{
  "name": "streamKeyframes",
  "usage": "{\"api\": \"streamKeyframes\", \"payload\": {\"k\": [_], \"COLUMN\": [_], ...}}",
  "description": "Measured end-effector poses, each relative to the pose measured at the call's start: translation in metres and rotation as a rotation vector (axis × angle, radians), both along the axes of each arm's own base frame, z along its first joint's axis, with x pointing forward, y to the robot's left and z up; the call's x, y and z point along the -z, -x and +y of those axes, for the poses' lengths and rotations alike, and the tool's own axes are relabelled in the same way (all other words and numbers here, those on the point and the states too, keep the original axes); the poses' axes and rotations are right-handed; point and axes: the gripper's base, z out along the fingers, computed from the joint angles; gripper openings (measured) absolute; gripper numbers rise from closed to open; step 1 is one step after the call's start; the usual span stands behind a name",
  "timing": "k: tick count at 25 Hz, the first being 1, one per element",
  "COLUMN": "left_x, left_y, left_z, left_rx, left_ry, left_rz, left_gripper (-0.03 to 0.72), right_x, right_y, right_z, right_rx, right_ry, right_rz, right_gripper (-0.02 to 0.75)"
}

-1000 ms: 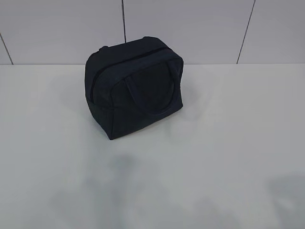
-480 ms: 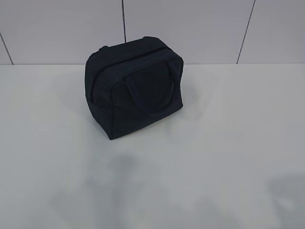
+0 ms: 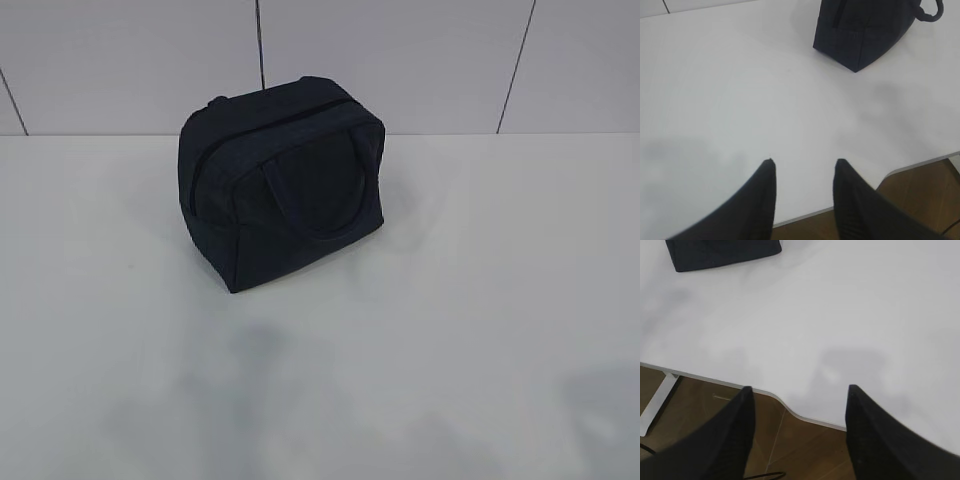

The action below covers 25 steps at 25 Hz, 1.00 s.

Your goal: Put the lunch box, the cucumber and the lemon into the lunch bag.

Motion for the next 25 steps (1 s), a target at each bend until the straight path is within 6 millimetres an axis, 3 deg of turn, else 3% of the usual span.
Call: {"api": "streamKeyframes", "payload": {"k": [25], "left_x": [0.0001], "left_y": [-0.0016], "left_z": [-0.0019], "left_rx": [-0.234], "left_ry": [0.000], "left_rz": [0.002], "left_gripper": [0.238], "right_x": [0.0003], "right_y": [-0.0029], "right_z": [0.0021], "right_rx": [0.176], "right_ry": [0.000], "right_rz": [-0.001], "right_gripper": [0.433]}}
